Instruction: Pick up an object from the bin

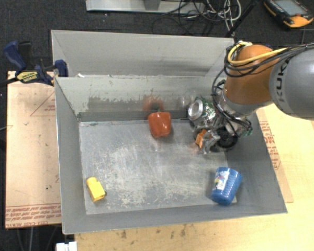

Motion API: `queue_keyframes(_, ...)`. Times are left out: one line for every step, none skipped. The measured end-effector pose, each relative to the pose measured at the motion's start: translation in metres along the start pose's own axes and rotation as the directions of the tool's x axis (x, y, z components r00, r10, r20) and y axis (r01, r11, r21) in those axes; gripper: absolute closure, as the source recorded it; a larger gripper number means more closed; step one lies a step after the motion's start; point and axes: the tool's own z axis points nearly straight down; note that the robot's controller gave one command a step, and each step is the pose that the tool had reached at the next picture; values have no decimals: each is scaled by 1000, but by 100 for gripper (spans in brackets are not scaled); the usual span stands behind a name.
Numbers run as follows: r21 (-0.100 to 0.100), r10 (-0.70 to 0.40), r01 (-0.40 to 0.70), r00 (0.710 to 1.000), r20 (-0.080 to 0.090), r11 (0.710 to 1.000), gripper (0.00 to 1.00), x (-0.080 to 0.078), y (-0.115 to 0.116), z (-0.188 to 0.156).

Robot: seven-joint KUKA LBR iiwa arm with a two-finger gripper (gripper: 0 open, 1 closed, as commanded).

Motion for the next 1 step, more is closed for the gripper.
queue_keyframes(-3,0,0,1000,-8,1000,100,2,1,-4)
